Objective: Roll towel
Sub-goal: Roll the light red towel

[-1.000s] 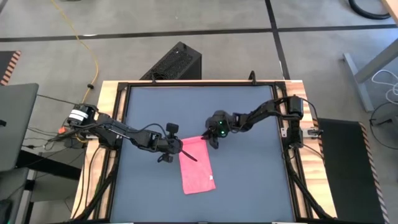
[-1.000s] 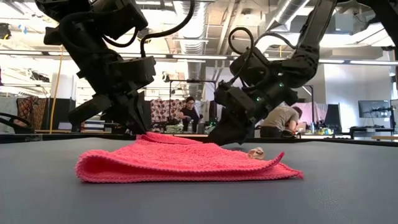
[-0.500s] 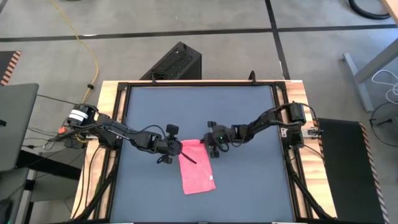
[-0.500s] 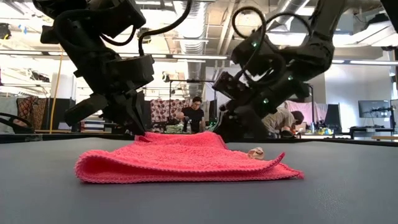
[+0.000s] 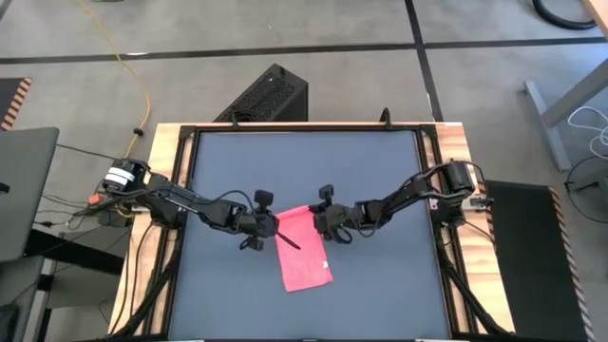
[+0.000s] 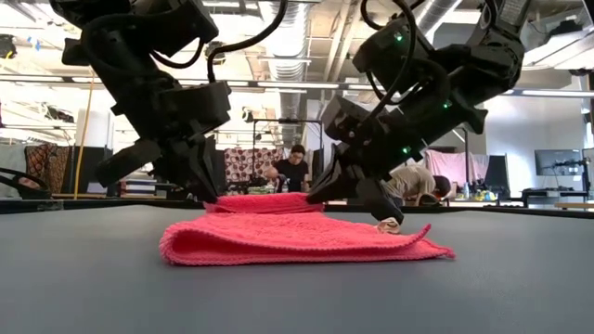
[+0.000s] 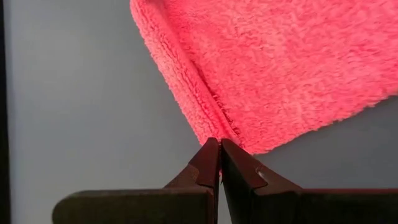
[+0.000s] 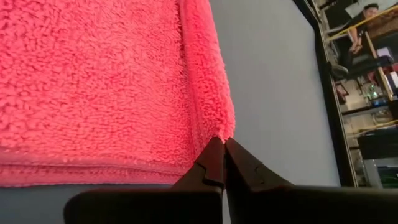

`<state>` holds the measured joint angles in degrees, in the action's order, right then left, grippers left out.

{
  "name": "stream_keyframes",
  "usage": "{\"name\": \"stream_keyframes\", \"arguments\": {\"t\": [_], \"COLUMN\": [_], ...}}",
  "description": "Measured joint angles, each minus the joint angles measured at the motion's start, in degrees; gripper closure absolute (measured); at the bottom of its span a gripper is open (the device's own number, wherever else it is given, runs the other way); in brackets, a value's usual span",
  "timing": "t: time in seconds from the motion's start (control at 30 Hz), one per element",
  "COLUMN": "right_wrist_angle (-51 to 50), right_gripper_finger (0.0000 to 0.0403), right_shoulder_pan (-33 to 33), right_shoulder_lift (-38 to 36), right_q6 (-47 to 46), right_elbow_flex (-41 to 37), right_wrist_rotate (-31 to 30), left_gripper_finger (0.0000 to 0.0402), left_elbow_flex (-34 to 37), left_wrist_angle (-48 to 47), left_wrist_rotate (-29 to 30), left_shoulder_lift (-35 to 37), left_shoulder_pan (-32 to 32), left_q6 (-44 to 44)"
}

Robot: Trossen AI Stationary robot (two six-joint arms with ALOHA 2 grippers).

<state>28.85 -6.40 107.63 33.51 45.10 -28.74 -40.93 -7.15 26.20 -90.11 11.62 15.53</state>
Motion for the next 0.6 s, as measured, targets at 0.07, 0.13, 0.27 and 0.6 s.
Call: {"name": "stream_keyframes", "arguments": {"t": [0.07,0.13,0.27,0.6], "right_wrist_angle": [-0.6,-0.7,-1.4,-2.9], "right_gripper_finger": [0.0385,0.0385,0.0385,0.0386], "right_shoulder_pan": [0.0,0.0,-0.3,-2.7], "right_shoulder_lift": [0.2,0.3,0.3,0.3], "right_q6": [0.0,0.0,-0.2,1.3], "right_elbow_flex": [0.0,-0.1,-0.2,-0.2], "right_wrist_rotate": [-0.4,-1.1,-1.6,-3.4], "left_gripper_finger": [0.0401,0.0401,0.0401,0.0401], "left_elbow_flex": [0.0,0.0,0.0,0.0], "left_wrist_angle": [0.2,0.2,-0.5,0.7], "left_wrist_rotate": [-0.3,-0.3,-2.4,-1.6], "left_shoulder_lift": [0.0,0.0,0.0,0.9], "left_shoulder_pan": [0.2,0.6,1.8,3.0], "left_q6": [-0.1,-0.1,-0.8,-7.1]}}
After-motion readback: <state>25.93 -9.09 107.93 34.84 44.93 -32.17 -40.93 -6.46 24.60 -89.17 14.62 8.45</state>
